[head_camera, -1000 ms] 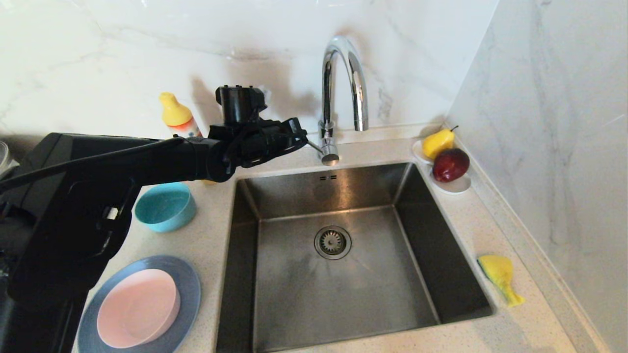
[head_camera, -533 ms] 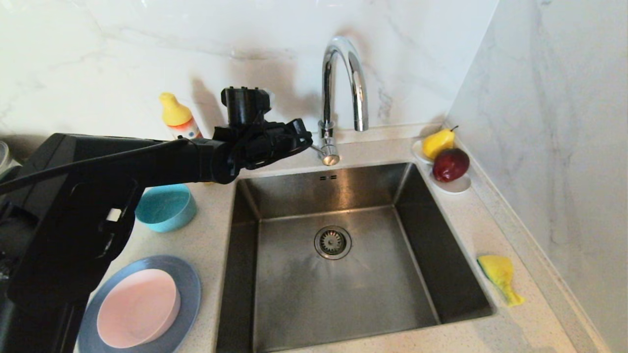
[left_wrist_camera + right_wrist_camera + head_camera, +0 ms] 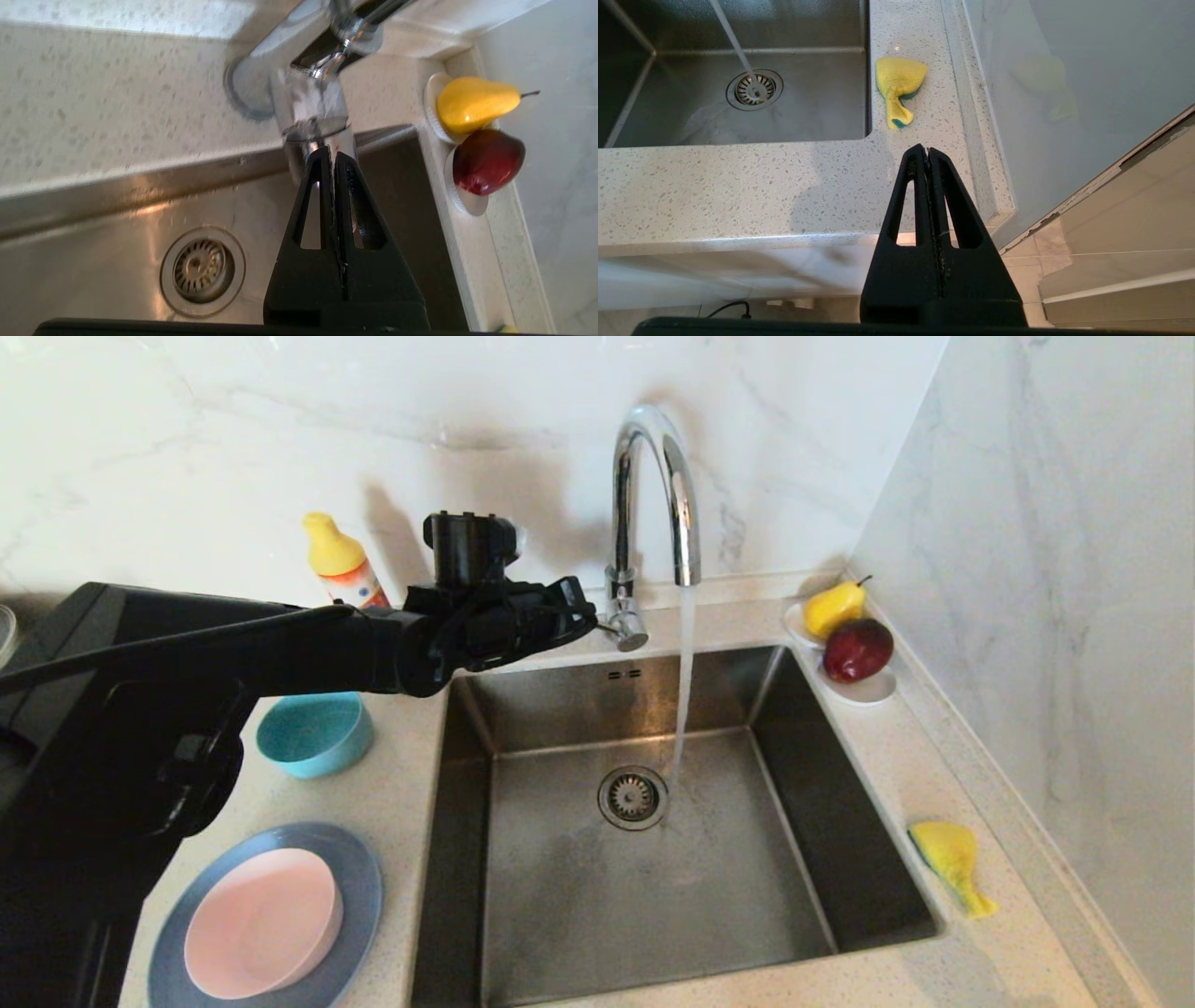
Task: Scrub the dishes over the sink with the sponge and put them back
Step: Turn on the faucet, then pick up a bowl and the sponge
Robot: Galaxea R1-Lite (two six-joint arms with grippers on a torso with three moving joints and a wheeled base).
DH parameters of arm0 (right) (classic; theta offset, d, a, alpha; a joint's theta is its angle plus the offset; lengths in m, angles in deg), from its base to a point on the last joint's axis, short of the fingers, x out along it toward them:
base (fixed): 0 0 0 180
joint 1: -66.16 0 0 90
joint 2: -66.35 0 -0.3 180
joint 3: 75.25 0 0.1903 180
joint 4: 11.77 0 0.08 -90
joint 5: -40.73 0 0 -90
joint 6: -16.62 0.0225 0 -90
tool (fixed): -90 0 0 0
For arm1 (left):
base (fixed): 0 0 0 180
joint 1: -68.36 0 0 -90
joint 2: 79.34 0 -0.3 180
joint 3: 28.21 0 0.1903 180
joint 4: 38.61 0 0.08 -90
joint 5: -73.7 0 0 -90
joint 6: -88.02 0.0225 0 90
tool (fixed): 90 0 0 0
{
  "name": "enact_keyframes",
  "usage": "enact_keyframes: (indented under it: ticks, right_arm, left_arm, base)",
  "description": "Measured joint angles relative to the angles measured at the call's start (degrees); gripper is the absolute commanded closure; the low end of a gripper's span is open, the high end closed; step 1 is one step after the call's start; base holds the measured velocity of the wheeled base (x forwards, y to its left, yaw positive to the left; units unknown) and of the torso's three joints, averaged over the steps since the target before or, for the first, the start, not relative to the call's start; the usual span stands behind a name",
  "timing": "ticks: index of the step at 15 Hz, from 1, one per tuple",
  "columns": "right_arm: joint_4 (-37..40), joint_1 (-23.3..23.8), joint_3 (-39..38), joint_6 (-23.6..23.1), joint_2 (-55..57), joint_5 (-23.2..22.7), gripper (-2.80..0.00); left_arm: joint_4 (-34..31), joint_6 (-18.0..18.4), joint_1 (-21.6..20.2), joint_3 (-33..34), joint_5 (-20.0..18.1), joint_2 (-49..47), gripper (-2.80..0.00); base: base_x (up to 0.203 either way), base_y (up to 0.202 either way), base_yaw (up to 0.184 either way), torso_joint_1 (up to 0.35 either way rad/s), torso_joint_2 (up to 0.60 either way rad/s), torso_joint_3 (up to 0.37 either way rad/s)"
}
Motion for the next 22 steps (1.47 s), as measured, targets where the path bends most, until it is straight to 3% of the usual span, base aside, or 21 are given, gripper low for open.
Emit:
enact_keyframes:
  ticks: [6, 10, 13, 18, 22]
  right_arm:
    - [-0.02, 0.00, 0.00, 0.01, 0.00, -0.01, 0.00]
    - [0.02, -0.02, 0.00, 0.00, 0.00, -0.02, 0.00]
    - [-0.02, 0.00, 0.00, -0.02, 0.00, -0.02, 0.00]
    - [0.00, -0.02, 0.00, -0.02, 0.00, -0.02, 0.00]
    - [-0.02, -0.02, 0.00, -0.02, 0.00, -0.02, 0.00]
  left_arm:
    - [0.60, -0.07, 0.00, 1.67, 0.54, 2.42, 0.00]
    - [0.19, 0.00, -0.30, 2.49, 4.76, 8.59, 0.00]
    - [-1.70, 2.43, -0.18, 5.86, 12.18, 17.13, 0.00]
    - [-7.30, 13.42, 1.39, 15.13, 34.46, 34.00, 0.00]
    - [-7.01, 19.13, 1.55, 29.06, 40.26, 49.74, 0.00]
  base:
    - [0.000, 0.000, 0.000, 0.000, 0.00, 0.000]
    - [0.000, 0.000, 0.000, 0.000, 0.00, 0.000]
    - [0.000, 0.000, 0.000, 0.000, 0.00, 0.000]
    - [0.000, 0.000, 0.000, 0.000, 0.00, 0.000]
    - [0.000, 0.000, 0.000, 0.000, 0.00, 0.000]
